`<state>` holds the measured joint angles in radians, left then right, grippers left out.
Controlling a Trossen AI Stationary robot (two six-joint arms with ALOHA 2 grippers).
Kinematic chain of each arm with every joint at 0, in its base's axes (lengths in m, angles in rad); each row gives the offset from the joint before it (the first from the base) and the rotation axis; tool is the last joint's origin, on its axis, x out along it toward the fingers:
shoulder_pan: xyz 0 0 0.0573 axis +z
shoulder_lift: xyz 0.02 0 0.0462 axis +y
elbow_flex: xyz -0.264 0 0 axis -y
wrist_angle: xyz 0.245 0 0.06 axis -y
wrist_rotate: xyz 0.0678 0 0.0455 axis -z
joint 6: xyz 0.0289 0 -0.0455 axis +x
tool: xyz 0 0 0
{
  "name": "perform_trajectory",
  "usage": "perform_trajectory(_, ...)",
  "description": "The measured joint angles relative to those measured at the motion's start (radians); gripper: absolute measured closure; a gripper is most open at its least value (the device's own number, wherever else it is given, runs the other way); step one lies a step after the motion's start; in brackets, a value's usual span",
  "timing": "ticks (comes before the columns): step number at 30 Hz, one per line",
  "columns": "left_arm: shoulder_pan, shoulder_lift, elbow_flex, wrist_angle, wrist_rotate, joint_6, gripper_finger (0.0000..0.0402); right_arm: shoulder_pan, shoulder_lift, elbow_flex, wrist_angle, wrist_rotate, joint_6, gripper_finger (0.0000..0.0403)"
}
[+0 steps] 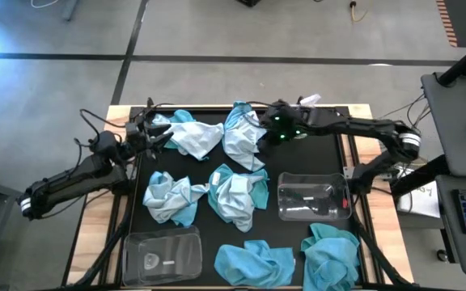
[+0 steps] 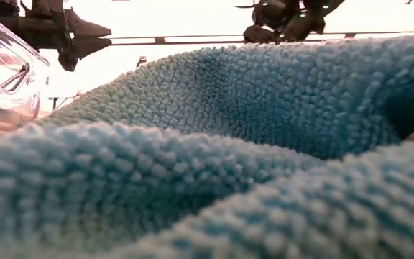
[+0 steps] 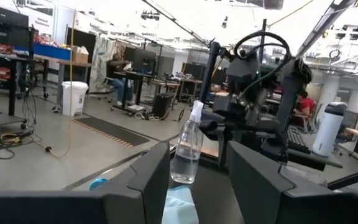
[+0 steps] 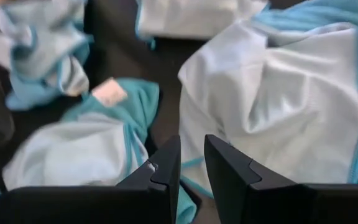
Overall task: Sort microfiber towel by color & place in baskets
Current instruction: Put the light blue microfiber towel into the right transparent bin
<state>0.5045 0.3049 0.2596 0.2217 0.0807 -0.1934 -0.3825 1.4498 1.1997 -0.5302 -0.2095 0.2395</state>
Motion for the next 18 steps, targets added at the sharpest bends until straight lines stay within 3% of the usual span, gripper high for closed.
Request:
perform_trajectory(5, 0.0, 0.0, 0.0, -0.005, 0.0, 0.001, 0.0257, 0.03, 0.123, 0.12, -0.149, 0.004, -0.089, 0.0335)
perform_trajectory(8, 0.0, 0.0, 0.0, -0.015, -0.001, 0.001, 0.0257, 0.042, 0.181, 0.163, -0.216, 0.082, -0.128, 0.0335)
perform_trajectory(11, 0.0, 0.0, 0.0, -0.019, -0.001, 0.001, 0.0257, 0.045, 0.222, 0.18, -0.227, 0.16, -0.161, 0.0335)
perform_trajectory(18, 0.0, 0.0, 0.0, -0.023, -0.002, 0.002, 0.0257, 0.044, 0.271, 0.187, -0.217, 0.16, -0.198, 0.0335)
